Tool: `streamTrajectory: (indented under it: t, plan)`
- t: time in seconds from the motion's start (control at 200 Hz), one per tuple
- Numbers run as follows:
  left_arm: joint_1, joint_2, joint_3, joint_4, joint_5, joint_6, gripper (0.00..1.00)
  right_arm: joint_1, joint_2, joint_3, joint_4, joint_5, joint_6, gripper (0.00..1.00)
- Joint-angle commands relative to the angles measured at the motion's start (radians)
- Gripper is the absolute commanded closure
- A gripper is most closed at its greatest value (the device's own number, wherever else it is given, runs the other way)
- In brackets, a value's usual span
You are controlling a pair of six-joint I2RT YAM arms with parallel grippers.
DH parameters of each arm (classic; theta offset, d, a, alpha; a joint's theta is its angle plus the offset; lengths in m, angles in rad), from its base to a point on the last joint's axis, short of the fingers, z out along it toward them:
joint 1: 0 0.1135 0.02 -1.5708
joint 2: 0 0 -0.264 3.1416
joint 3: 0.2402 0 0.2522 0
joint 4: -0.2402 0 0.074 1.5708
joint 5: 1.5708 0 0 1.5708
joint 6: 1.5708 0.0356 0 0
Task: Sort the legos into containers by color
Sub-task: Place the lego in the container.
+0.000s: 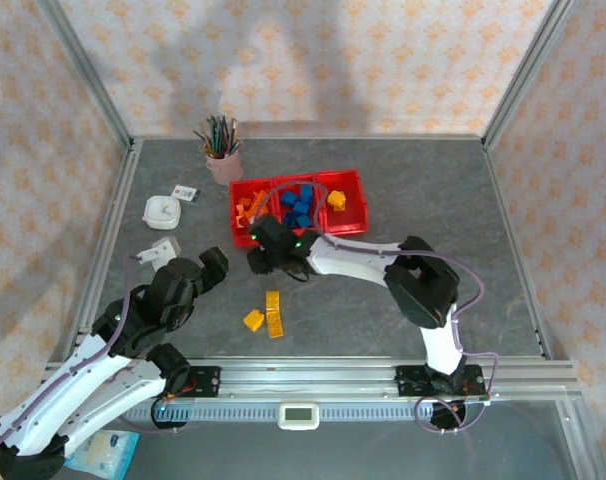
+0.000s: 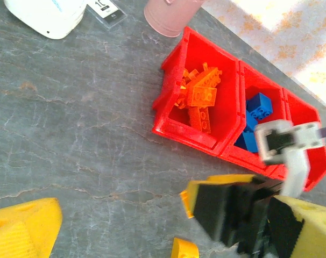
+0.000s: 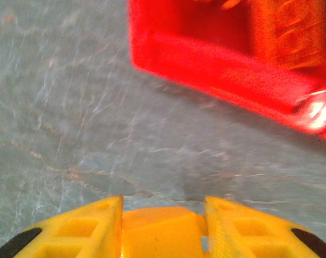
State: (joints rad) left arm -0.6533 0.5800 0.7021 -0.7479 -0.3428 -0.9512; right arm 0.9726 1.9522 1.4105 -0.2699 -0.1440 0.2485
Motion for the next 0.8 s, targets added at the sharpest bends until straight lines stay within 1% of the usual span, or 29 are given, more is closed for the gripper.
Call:
streamTrajectory:
  t: [0.0,0.21,0.335,0.41,0.51,0.596,0.631,0.691,0.796]
  plan:
    - [0.005,0.03,0.014,0.06,0.016,0.036,0.01,-0.061,-0.089,-0.032,-0.016,-0.006,0.032,0.61]
    - [0.005,0.1,0.017,0.15,0.061,0.066,0.01,-0.25,-0.199,-0.052,-0.028,-0.061,0.052,0.61]
    - [0.005,0.154,0.02,0.219,0.092,0.087,0.01,-0.385,-0.19,-0.016,-0.048,-0.082,0.062,0.62]
    - [0.005,0.192,0.024,0.259,0.111,0.099,0.01,-0.442,-0.164,0.012,-0.048,-0.055,0.061,0.62]
    - [0.005,0.248,0.036,0.297,0.126,0.115,0.01,-0.488,-0.106,0.067,-0.053,-0.002,0.054,0.63]
    - [0.005,0.288,0.048,0.325,0.131,0.129,0.01,-0.504,-0.047,0.132,-0.066,0.05,0.036,0.62]
    - [0.006,0.302,0.053,0.334,0.135,0.134,0.01,-0.506,-0.025,0.157,-0.072,0.078,0.03,0.59]
    - [0.006,0.322,0.063,0.341,0.141,0.142,0.01,-0.507,0.011,0.207,-0.089,0.106,0.015,0.5]
    - [0.007,0.339,0.071,0.345,0.134,0.152,0.01,-0.506,0.039,0.262,-0.12,0.114,-0.003,0.44]
